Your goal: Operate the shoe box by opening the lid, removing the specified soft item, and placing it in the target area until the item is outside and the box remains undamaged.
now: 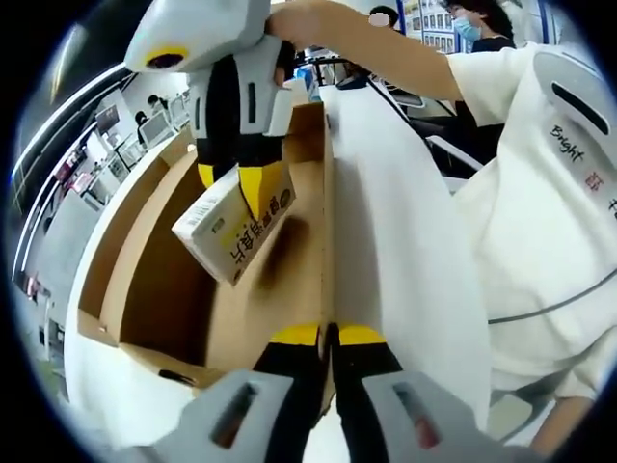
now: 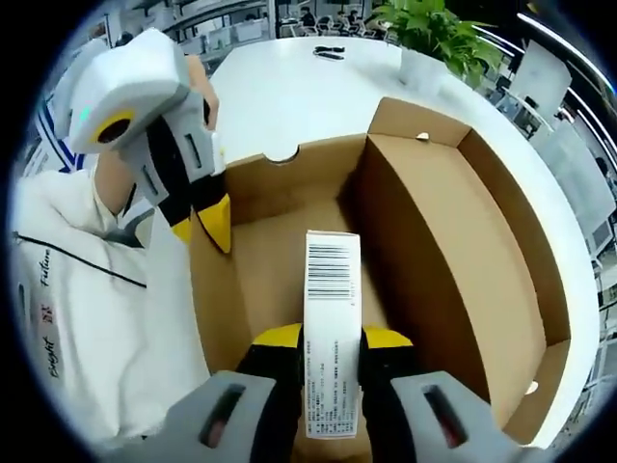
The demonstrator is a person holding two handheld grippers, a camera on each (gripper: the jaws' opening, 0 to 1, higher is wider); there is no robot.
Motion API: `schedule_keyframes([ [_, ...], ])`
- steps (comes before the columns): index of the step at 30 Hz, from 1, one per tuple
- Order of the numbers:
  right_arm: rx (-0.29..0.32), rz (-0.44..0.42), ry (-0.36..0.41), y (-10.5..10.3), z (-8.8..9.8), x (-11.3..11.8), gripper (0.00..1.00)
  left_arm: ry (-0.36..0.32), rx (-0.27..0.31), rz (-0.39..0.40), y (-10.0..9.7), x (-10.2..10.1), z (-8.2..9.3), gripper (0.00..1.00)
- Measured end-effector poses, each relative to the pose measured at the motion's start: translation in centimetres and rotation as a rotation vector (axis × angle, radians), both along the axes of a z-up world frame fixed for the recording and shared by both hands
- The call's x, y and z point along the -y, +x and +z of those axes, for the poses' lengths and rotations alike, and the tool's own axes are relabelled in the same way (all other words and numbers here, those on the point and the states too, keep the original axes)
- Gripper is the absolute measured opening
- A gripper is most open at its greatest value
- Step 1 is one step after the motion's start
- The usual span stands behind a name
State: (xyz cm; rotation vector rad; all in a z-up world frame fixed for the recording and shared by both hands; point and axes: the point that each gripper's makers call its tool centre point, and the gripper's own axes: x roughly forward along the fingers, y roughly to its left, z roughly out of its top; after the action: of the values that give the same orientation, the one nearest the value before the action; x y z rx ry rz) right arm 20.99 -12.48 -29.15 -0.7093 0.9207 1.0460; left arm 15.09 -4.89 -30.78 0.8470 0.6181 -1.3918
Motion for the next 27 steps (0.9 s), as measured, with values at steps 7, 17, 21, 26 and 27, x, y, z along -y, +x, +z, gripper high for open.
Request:
schedule_keyframes([
  [7, 0.161, -0.014, 0.083, 1.2, 3.2, -0.6, 0.20, -0.002, 0.000, -0.001, 0.0, 0.0, 0.0, 0.03],
  [17, 0.241, 0.087, 0.006, 0.4, 3.8, 0.1, 0.19, -0.001, 0.000, 0.000, 0.0, 0.0, 0.0, 0.03],
  [21, 0.349, 0.121, 0.001, 1.1, 5.1, 0.2, 0.19, -0.003, 0.000, 0.000, 0.0, 0.0, 0.0, 0.03],
  [26, 0.425, 0.137, -0.019, 1.3, 5.4, 0.6, 0.20, -0.004, 0.001, -0.001, 0.0, 0.0, 0.0, 0.03],
  [27, 0.432, 0.147, -0.022, 1.2, 5.4, 0.6, 0.20, -0.003, 0.001, -0.001, 0.0, 0.0, 0.0, 0.03],
])
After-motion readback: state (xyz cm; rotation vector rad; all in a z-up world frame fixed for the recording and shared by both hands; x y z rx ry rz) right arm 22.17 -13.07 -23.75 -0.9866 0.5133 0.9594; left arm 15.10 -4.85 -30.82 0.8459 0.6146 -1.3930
